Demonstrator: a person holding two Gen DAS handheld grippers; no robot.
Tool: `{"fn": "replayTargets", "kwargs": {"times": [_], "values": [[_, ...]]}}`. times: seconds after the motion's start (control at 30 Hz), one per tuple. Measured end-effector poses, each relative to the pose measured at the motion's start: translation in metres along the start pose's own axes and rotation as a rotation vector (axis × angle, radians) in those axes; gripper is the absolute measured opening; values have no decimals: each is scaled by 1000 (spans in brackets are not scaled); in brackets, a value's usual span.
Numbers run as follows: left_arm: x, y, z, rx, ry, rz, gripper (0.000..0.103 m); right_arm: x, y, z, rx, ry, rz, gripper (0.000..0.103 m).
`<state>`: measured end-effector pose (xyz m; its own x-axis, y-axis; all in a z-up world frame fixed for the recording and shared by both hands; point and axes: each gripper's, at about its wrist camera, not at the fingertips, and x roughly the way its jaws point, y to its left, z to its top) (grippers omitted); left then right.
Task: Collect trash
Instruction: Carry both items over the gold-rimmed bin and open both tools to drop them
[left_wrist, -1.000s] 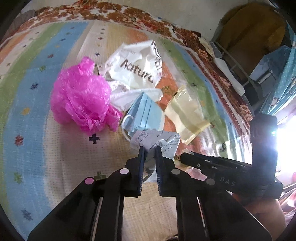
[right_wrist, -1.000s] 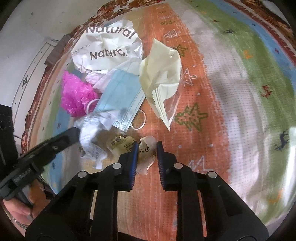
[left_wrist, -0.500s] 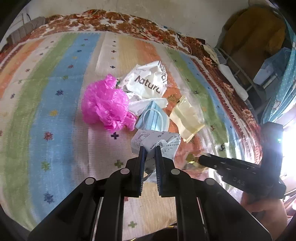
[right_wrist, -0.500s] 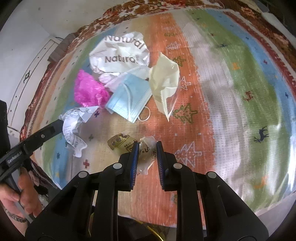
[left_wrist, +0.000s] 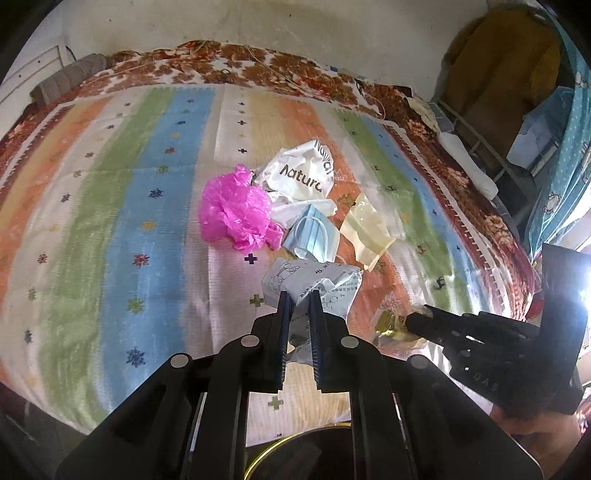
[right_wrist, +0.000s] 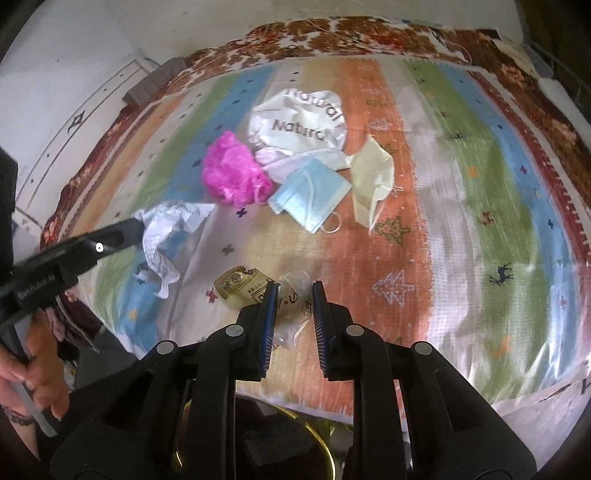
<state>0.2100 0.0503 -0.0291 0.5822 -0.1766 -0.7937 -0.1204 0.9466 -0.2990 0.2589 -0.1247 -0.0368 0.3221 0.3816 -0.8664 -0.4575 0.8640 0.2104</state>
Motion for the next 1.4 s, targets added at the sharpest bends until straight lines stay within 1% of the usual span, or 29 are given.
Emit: {"fn": "replayTargets", "kwargs": {"times": [0.1, 0.17, 0.33, 0.57, 0.87, 1.17, 1.4], "values": [[-9, -3, -3, 19, -10, 11, 10, -9, 8, -4, -26, -13, -10, 18], [-14, -3, -6, 11, -6, 13, 10, -17, 13, -8, -44, -21, -22, 18], [-29, -5, -12, 0, -13, -9, 10, -32, 18, -18, -52, -35, -28, 18], [-51, -11, -25, -2, -22, -33, 10, -70, 27, -35, -83, -99, -27, 18], [-72, -15, -44, -14, -35, -50, 10, -100, 43, -62, -124, -140, -29, 18], [-85, -21, -67, -13, -39, -59, 10, -115, 49, -88, -136, -144, -16, 18], [-92, -26, -88, -6, -32, -62, 10, -118, 53, -110, -143, -133, -26, 18]]}}
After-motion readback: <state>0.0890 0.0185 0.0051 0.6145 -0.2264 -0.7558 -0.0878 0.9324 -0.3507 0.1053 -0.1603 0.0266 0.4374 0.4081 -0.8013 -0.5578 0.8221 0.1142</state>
